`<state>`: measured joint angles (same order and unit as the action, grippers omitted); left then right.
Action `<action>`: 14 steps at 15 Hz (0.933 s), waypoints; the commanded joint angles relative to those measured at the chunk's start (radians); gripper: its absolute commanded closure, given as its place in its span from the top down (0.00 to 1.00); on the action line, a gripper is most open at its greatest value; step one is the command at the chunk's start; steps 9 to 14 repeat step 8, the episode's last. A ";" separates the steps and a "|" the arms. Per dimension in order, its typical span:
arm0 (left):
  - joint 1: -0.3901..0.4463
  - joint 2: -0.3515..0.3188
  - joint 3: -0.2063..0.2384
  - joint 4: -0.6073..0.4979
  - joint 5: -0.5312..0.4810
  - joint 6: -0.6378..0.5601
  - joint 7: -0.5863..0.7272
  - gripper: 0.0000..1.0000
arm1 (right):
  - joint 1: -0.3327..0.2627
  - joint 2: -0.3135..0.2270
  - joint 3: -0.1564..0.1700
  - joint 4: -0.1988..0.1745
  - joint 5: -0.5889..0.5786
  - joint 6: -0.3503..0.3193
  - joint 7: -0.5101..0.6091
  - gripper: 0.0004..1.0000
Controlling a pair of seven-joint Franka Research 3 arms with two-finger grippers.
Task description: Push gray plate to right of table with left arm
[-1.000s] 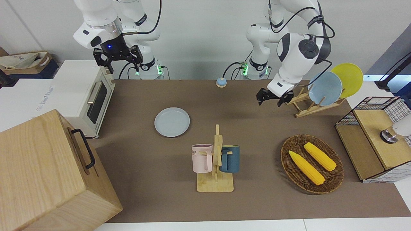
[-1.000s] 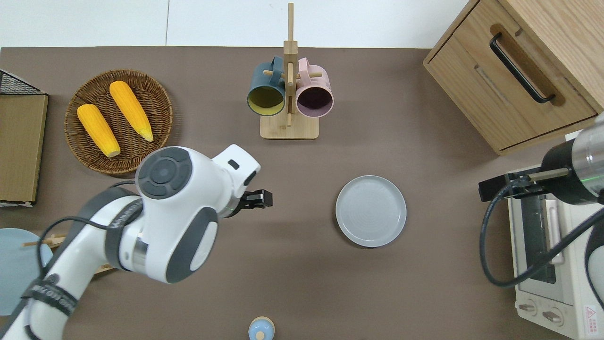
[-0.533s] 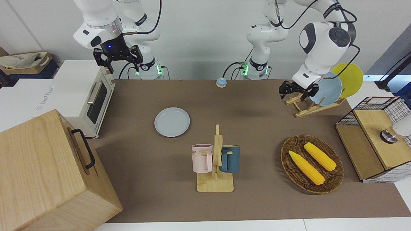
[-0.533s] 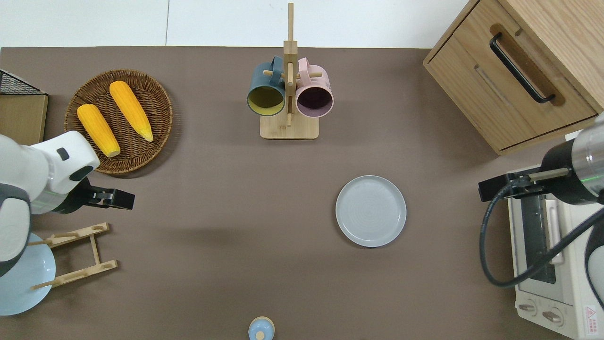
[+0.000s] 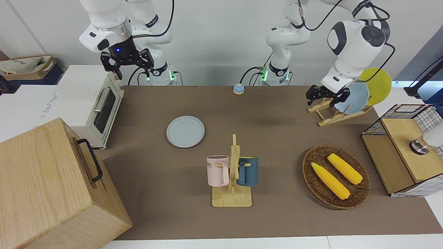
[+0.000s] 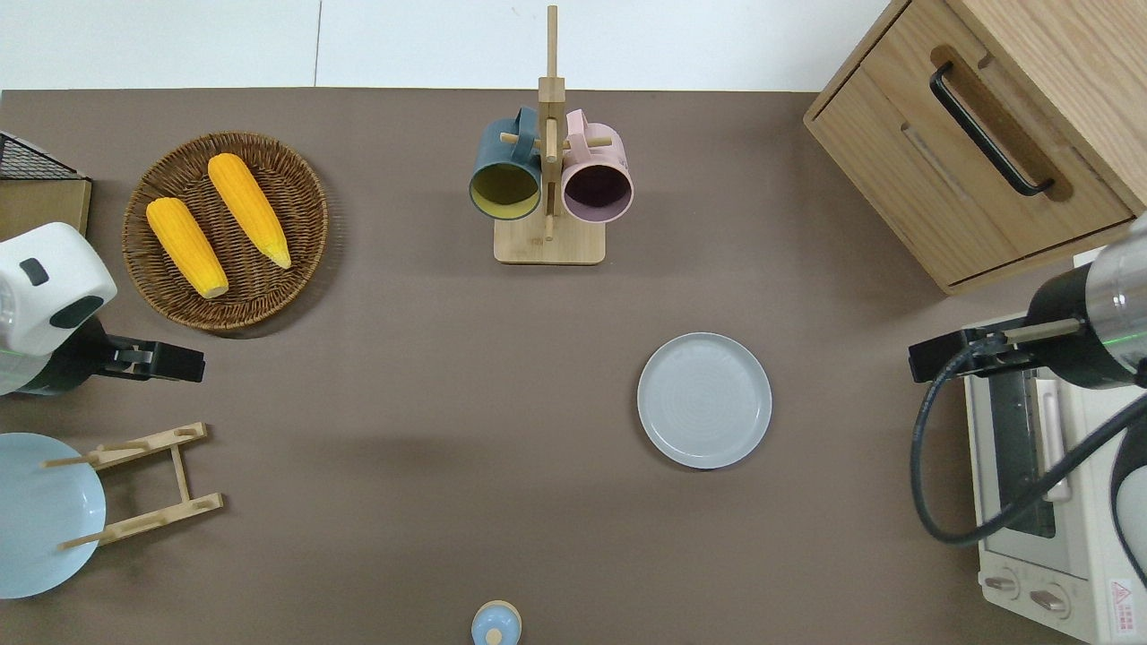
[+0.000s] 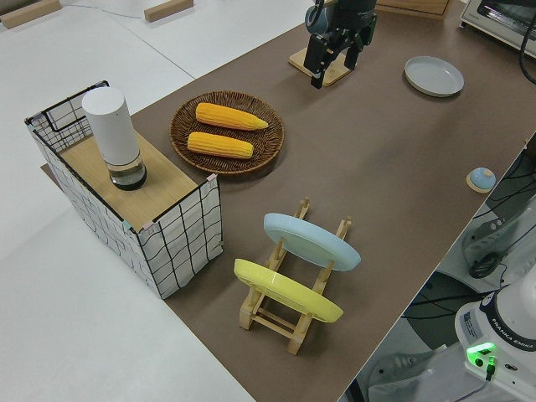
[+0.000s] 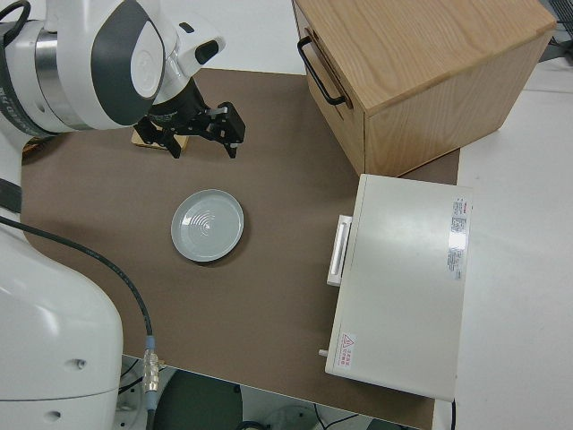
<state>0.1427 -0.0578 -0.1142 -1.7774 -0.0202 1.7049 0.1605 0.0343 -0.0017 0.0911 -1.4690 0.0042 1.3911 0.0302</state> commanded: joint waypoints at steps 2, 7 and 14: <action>0.028 0.010 -0.001 0.042 0.006 -0.033 0.007 0.99 | -0.011 -0.008 0.006 0.001 0.008 -0.012 -0.003 0.98; 0.028 0.013 0.010 0.065 0.005 -0.048 0.008 0.99 | -0.011 -0.008 0.004 -0.001 0.010 -0.012 -0.003 0.98; 0.026 0.013 0.010 0.065 0.005 -0.048 0.007 0.99 | -0.011 -0.008 0.006 0.001 0.010 -0.012 -0.003 0.98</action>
